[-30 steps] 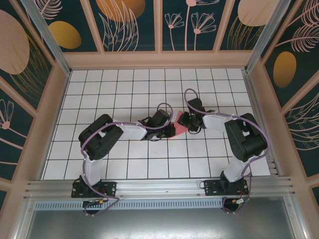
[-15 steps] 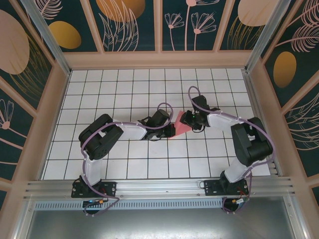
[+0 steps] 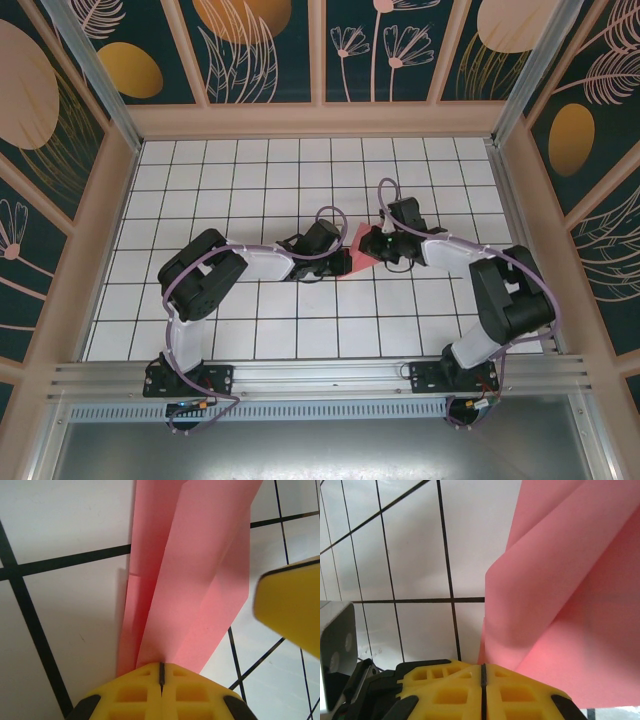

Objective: Fold a paper plane with a square sheet of paper (pick it up from the middle)
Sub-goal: Fourth fold the wing at the center of the table.

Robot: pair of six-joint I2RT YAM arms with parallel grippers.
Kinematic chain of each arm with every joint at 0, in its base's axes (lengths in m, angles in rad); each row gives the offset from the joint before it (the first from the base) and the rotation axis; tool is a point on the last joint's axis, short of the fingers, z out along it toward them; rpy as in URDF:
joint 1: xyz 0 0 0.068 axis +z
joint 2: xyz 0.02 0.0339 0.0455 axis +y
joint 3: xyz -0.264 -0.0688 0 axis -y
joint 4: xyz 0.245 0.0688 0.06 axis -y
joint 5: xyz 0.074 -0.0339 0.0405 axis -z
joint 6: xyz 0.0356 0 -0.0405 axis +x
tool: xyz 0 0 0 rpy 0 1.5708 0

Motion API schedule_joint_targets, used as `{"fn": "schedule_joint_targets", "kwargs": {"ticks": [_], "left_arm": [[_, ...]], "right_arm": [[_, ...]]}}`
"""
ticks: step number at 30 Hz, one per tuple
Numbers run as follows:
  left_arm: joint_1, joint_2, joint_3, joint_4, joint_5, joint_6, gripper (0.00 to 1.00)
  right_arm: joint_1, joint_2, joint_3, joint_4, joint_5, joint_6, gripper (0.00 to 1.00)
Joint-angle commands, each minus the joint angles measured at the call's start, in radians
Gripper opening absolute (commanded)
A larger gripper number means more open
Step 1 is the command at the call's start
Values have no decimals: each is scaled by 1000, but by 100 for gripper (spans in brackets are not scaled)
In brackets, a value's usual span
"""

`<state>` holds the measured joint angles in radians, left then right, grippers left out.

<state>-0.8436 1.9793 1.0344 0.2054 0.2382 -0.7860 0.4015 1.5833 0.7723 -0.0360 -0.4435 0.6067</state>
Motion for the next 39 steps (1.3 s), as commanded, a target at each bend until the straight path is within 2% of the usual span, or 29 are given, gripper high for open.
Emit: {"fn": "schedule_joint_targets", "kwargs": {"ticks": [1, 6, 15, 26, 30, 34, 39], "left_arm": [[-8, 46, -20, -101, 19, 17, 0], [-9, 43, -20, -102, 19, 14, 0], [-8, 36, -33, -91, 24, 5, 0], [-8, 25, -37, -85, 26, 1, 0], [-7, 18, -37, -82, 23, 0, 0], [-8, 7, -39, -66, 35, -2, 0], [-7, -6, -28, -54, 43, -7, 0]], "right_arm": [[-1, 35, -1, 62, -55, -26, 10], [-6, 94, 16, 63, -47, -41, 9], [-77, 172, 12, 92, -66, -87, 9], [-113, 156, 3, 98, -98, -124, 10], [-118, 68, -25, 90, -65, -89, 15], [-126, -19, -68, 60, 28, -27, 29], [-128, 9, -53, 35, 72, -10, 40]]}}
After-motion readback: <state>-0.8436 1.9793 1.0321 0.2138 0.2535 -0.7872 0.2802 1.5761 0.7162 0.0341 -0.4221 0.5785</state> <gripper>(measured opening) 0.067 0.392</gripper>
